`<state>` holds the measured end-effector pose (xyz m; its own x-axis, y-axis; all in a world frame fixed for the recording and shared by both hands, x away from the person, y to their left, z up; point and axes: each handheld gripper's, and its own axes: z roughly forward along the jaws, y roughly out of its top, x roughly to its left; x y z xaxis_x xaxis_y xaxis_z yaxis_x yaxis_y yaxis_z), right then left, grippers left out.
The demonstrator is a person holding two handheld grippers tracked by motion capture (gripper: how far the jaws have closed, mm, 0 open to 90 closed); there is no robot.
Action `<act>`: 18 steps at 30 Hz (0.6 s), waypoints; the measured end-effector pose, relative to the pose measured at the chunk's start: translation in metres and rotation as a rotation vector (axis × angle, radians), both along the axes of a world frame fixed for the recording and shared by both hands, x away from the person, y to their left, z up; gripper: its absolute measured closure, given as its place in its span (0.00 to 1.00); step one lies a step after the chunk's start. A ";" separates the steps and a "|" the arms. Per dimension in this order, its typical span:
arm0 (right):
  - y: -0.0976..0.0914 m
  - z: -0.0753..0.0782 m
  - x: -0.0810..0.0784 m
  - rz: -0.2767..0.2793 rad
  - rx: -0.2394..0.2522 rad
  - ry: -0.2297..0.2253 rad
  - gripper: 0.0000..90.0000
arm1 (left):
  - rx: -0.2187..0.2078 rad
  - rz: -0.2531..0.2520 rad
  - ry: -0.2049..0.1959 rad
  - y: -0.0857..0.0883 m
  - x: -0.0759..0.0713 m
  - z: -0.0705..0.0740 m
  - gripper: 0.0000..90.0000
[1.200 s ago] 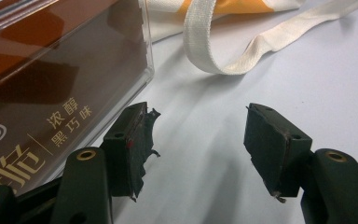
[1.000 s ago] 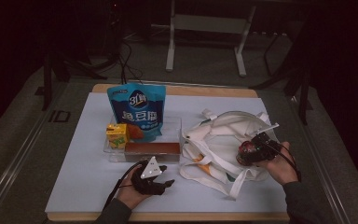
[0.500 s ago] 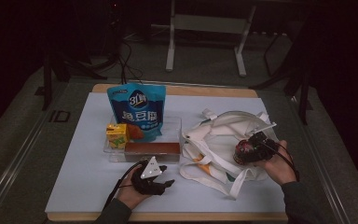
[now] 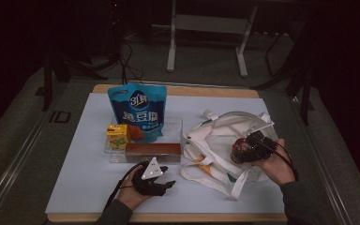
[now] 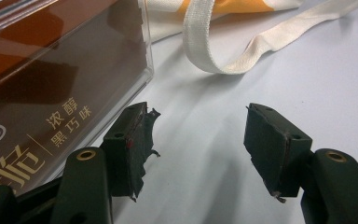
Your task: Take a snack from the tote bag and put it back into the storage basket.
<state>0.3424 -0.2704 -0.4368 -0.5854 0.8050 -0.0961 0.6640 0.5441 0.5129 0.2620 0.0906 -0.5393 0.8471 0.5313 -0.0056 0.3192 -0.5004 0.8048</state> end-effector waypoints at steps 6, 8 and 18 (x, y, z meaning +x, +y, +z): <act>0.004 0.003 -0.001 0.012 0.001 -0.006 0.28 | 0.001 -0.001 0.001 0.000 0.000 0.000 0.45; 0.005 0.005 -0.001 0.017 -0.001 -0.008 0.28 | 0.001 -0.001 0.000 0.000 0.000 0.000 0.45; 0.012 0.010 -0.003 0.034 0.002 -0.008 0.28 | 0.001 -0.001 0.001 0.000 0.000 0.000 0.45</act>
<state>0.3398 -0.2589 -0.4269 -0.6112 0.7852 -0.0998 0.6411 0.5651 0.5194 0.2621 0.0905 -0.5393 0.8476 0.5306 -0.0057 0.3192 -0.5013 0.8043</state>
